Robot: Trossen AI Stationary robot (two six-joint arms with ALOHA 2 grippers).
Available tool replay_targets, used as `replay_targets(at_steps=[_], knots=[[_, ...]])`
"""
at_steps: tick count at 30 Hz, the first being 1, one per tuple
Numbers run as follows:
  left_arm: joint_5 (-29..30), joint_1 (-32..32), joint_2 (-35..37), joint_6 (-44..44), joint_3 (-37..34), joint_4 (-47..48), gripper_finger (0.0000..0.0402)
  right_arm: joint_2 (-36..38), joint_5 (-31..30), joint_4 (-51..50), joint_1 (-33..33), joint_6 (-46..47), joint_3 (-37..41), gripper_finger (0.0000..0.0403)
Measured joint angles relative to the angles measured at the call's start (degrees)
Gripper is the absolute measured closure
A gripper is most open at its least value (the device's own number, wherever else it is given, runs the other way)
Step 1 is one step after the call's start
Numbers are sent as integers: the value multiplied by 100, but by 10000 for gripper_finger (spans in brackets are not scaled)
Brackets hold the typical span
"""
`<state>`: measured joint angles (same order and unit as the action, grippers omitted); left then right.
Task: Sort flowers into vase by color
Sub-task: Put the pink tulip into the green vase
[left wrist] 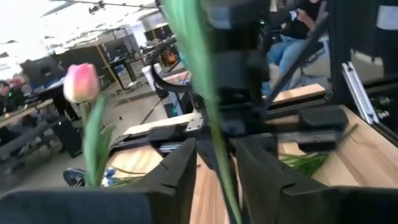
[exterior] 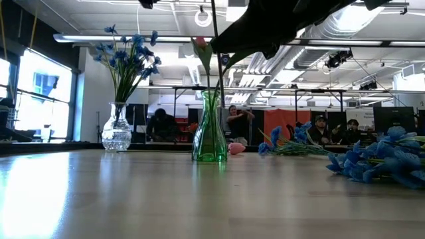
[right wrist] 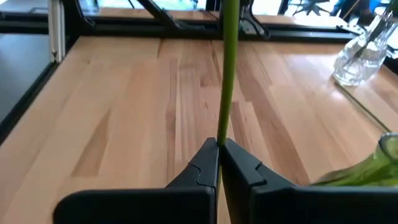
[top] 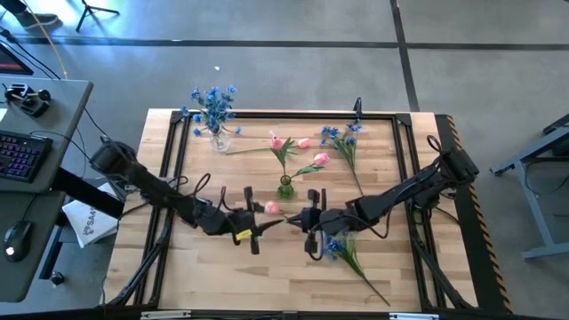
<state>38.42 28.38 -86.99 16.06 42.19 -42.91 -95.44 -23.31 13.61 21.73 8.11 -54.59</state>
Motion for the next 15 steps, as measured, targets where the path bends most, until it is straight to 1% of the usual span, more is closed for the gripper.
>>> replay_targets(at_steps=[7,13,15], knots=[[-1,-83,75,-45,0,29,270,0,122,-172,-37,100,0,402],[-44,-100,75,-47,0,8,270,0,192,-178,-37,108,0,402],[-195,-100,75,-49,0,-1,274,0,192,-178,-37,106,0,403]])
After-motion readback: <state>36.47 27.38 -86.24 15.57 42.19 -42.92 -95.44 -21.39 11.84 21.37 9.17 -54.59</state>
